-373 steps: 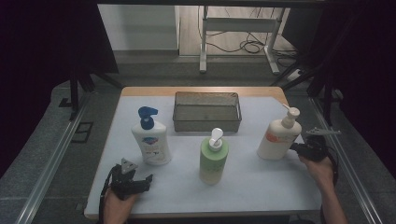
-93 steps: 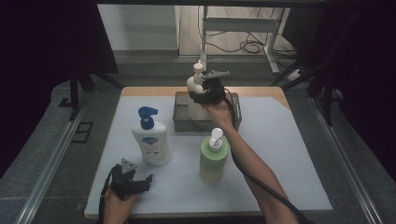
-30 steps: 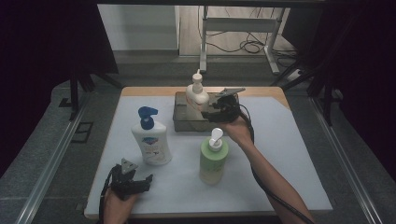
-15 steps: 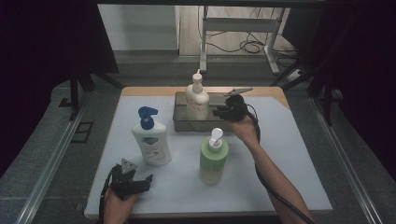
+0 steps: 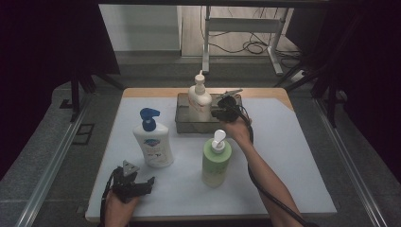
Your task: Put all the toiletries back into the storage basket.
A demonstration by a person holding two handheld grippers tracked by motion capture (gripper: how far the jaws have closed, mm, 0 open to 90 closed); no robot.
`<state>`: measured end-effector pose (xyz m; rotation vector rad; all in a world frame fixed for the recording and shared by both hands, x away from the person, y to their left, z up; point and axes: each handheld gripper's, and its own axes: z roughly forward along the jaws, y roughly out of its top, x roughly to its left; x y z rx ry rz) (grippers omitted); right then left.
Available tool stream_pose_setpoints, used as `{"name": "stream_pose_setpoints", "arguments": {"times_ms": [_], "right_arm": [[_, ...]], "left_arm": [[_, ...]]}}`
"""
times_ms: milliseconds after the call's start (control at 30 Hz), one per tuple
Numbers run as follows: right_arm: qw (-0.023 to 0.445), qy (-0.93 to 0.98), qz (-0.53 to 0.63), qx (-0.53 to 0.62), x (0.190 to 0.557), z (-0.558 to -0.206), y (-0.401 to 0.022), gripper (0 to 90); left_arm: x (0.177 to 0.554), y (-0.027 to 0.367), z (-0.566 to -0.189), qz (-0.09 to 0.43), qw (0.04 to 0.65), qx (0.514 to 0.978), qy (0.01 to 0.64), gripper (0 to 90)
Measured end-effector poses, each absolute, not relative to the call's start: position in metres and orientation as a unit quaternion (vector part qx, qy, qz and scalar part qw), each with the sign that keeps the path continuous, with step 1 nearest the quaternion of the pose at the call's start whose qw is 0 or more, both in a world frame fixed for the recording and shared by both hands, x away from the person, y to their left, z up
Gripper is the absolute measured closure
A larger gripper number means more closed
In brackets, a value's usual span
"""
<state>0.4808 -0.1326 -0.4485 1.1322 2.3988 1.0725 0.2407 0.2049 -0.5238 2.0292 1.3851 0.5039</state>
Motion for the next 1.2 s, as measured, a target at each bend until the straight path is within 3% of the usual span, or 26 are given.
{"name": "stream_pose_setpoints", "arguments": {"times_ms": [1200], "right_arm": [[0.1,0.841,0.351,0.4,0.493,-0.461,-0.114,88.2]], "left_arm": [[0.241,0.205,-0.524,0.191,0.312,0.768,0.525,12.5]]}}
